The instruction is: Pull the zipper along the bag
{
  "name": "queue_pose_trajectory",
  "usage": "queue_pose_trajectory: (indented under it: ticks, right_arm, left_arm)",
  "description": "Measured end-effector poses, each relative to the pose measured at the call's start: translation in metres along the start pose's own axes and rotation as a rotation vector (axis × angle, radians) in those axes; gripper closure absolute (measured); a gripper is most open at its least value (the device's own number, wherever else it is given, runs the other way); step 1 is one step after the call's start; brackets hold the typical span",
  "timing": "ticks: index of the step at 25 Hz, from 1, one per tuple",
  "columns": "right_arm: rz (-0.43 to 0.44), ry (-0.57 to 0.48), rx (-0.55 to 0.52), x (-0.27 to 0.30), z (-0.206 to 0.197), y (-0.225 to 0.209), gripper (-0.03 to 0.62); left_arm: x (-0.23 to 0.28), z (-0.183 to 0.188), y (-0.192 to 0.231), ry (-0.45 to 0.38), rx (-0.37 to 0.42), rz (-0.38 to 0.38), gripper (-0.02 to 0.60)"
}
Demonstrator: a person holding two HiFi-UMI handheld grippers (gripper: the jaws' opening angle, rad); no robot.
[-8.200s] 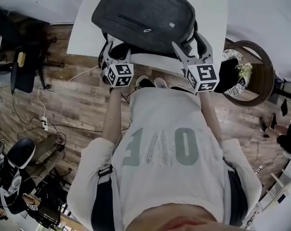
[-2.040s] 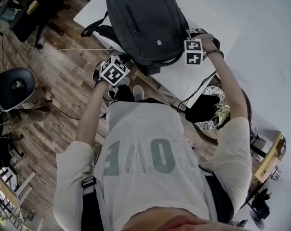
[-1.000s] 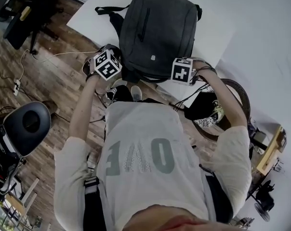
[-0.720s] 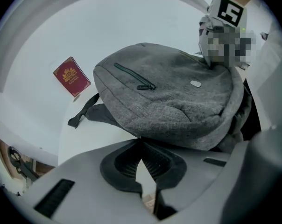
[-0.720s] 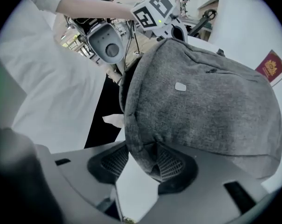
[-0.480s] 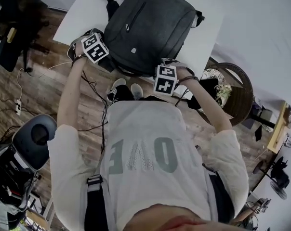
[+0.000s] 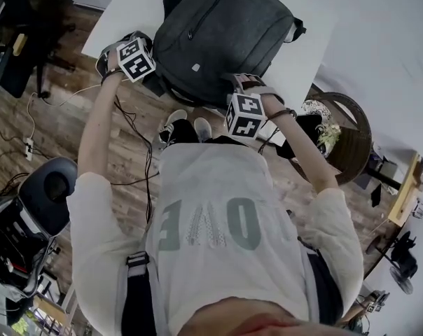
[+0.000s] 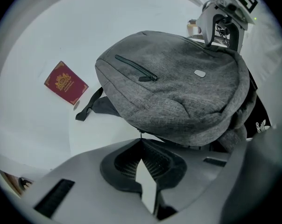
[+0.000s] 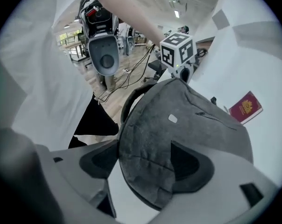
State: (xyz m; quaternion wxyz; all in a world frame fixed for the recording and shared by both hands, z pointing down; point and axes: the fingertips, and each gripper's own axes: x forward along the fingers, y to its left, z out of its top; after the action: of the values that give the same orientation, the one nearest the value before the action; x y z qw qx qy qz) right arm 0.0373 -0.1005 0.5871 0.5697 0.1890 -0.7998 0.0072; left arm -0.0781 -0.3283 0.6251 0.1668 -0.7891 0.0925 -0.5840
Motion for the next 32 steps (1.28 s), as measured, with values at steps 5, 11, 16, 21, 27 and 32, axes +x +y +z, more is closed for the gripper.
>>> queue_pose_trajectory:
  ticks: [5,11,16,21,27,32]
  right_arm:
    - [0.078,-0.084,0.05,0.016,0.015,0.007,0.256]
    - [0.055,-0.231,0.261,0.045,0.071,-0.031,0.244]
    - [0.038,-0.216,0.318,0.052,0.082,-0.044,0.243]
    - [0.037,-0.196,0.337,0.055,0.08,-0.044,0.241]
    - [0.017,-0.171,0.369,0.059,0.078,-0.047,0.232]
    - [0.007,-0.151,0.383,0.055,0.078,-0.048,0.232]
  left_arm:
    - [-0.001,0.002,0.018,0.023,-0.009,0.043,0.555]
    - [0.003,0.002,0.087,0.047,-0.009,0.111,0.557]
    - [0.007,0.002,0.104,0.041,0.137,0.087,0.557]
    - [0.012,-0.003,0.097,-0.019,0.122,0.027,0.557]
    - [0.006,-0.009,0.086,-0.036,0.201,-0.068,0.557]
    - [-0.011,-0.014,0.079,-0.015,0.214,-0.118,0.557]
